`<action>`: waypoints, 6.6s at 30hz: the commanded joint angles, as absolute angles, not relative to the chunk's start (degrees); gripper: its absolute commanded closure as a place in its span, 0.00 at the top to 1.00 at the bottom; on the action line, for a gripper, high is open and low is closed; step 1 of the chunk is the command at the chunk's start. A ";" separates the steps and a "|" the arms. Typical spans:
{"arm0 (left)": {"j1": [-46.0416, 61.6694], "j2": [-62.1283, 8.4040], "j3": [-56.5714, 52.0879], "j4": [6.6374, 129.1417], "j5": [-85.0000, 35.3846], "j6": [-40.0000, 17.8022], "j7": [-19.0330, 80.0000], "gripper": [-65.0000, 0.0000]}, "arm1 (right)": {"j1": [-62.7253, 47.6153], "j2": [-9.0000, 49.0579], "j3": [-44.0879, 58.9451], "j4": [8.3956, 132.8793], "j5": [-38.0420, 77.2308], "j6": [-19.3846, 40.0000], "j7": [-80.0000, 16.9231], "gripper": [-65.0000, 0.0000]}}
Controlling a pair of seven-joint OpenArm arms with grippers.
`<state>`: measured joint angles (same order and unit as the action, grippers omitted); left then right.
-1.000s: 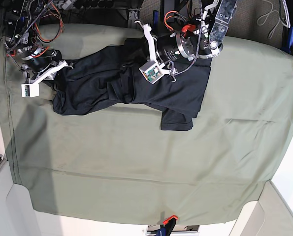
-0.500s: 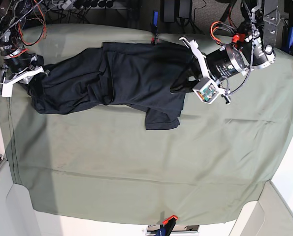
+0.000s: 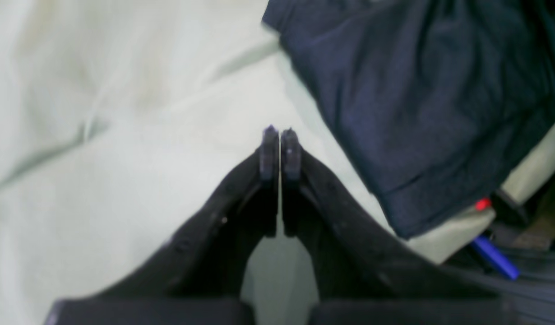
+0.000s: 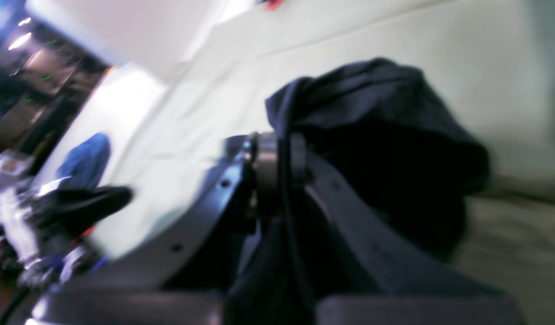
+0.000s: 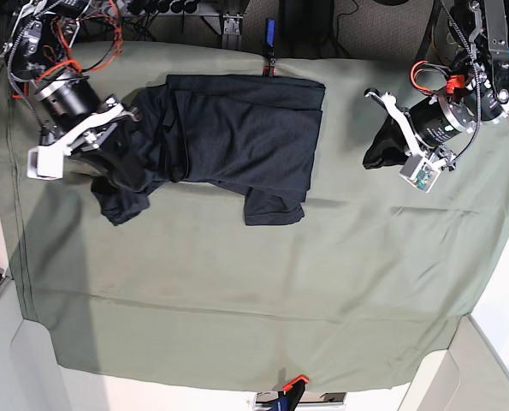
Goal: Fold the T-shirt properly
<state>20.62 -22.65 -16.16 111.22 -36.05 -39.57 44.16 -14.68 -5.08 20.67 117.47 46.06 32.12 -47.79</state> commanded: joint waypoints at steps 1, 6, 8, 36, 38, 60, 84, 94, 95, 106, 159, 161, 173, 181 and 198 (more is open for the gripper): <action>20.36 -23.20 -17.08 110.98 -37.76 -40.00 43.20 0.01 | -14.94 -6.13 18.04 119.15 46.50 32.80 -46.37 0.00; 20.34 -23.29 -18.46 107.61 -42.98 -40.00 44.88 0.01 | -16.03 -8.62 3.05 117.80 36.51 32.51 -43.11 0.00; 20.36 -23.59 -18.46 107.53 -44.60 -40.00 45.08 0.01 | -15.75 -8.60 -2.42 115.98 30.65 32.16 -40.60 0.00; 25.96 -25.02 -13.13 119.90 -61.78 -40.00 60.86 0.01 | 1.83 -8.25 -16.03 105.69 3.73 26.09 -35.11 0.00; 26.96 -25.28 -8.60 120.42 -58.78 -40.00 60.84 0.01 | 2.96 -8.12 -11.57 105.62 3.60 26.11 -35.11 0.00; 21.56 -30.50 10.48 110.24 -31.81 -40.00 47.31 0.01 | 4.43 -1.41 0.25 95.02 6.70 26.17 -33.12 0.00; 1.39 -30.48 10.50 94.98 -26.02 -40.00 42.02 0.01 | 4.23 -1.04 0.27 95.02 6.42 26.17 -33.23 0.00; -14.13 -30.28 16.36 78.19 -24.12 -40.00 35.18 0.01 | 3.88 -0.80 0.25 95.02 7.16 26.11 -34.70 0.00; -15.88 -30.11 18.35 77.30 -23.57 -40.00 34.81 0.01 | 3.73 -0.80 0.25 95.02 8.03 26.13 -34.79 0.00; -27.22 -29.80 34.39 74.78 -23.64 -40.00 39.72 0.01 | -1.54 -1.10 0.25 95.02 10.50 26.37 -34.57 0.00; -24.86 -29.39 25.80 74.37 -27.59 -40.00 39.77 0.01 | -2.57 -1.06 0.99 95.11 17.63 27.81 -37.36 0.00; -25.06 -29.58 25.80 74.37 -28.03 -40.00 41.74 0.01 | -2.57 -1.13 0.99 95.11 17.69 27.81 -37.28 0.00; -15.94 -38.17 25.80 74.41 -47.92 -40.00 51.70 0.01 | -2.57 -1.13 -8.08 95.07 18.70 27.83 -35.70 0.00; -8.97 -44.03 24.84 76.86 -51.42 -40.00 52.62 0.01 | -4.84 -1.32 -19.62 95.07 15.62 27.16 -35.83 0.00; 7.57 -46.04 -1.93 91.11 -57.52 -40.00 56.99 0.01 | -7.51 -2.66 -13.19 100.20 10.28 25.67 -37.19 0.00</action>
<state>8.29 -44.77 -1.28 90.24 -56.51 -39.88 57.54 -7.99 -2.37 -13.08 99.04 9.32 25.61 -38.44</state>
